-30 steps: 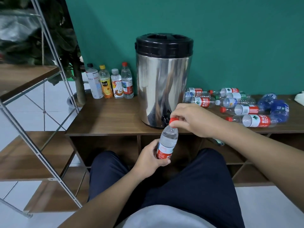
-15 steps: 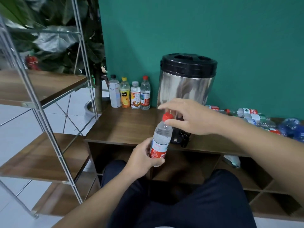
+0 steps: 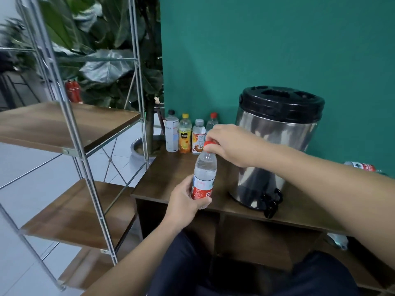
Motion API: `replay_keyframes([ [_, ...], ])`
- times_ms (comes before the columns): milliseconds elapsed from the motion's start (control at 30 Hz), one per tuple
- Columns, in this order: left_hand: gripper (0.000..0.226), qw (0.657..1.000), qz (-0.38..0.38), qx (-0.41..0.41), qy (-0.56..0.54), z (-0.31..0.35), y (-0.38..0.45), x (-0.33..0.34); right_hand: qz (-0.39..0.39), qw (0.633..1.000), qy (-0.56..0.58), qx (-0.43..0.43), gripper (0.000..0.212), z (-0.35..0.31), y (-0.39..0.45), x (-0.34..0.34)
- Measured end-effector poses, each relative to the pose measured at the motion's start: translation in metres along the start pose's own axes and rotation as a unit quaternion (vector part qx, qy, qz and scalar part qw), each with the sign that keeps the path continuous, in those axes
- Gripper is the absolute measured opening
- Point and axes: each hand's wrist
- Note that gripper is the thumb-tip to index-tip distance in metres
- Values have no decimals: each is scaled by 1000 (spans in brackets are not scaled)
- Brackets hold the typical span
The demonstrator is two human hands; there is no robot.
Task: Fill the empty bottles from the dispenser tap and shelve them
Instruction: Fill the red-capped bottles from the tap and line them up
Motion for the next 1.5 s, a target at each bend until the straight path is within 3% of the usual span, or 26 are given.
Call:
replay_keyframes([
  [333,78,994,60,-27,93,-22,61,-26,104,984,127,69,22,-13,68,57],
  [700,77,994,68,-40,76,-44,71,-28,93,978,171,70,30,-9,77,83],
  [867,82,993,93,-31,63,-31,56,-34,86,976,184,78,47,-13,64,77],
  [1000,50,978,186,8,99,-9,30,-38,106,967,218,80,40,-11,32,71],
  [1067,21,977,197,34,76,8,18,-34,124,961,234,82,19,-11,9,71],
  [1100,11,980,185,42,57,18,13,-29,131,956,248,84,9,-11,-4,71],
  [1133,8,984,168,49,44,29,6,-21,138,953,257,87,13,-13,-16,70],
  [1200,15,988,133,69,32,50,-4,0,157,947,266,83,23,-13,-40,71],
  [1367,23,991,35,127,11,98,-18,61,206,930,277,125,20,13,-109,62],
  [1500,26,993,-38,105,-41,129,-17,118,247,914,271,176,15,60,-165,59],
])
Point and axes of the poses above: each hand's wrist, its own y-axis towards the middle knuckle, its own x-axis out of the palm, z = x × y, and after that the axes turned 3 degrees about x, right-handed
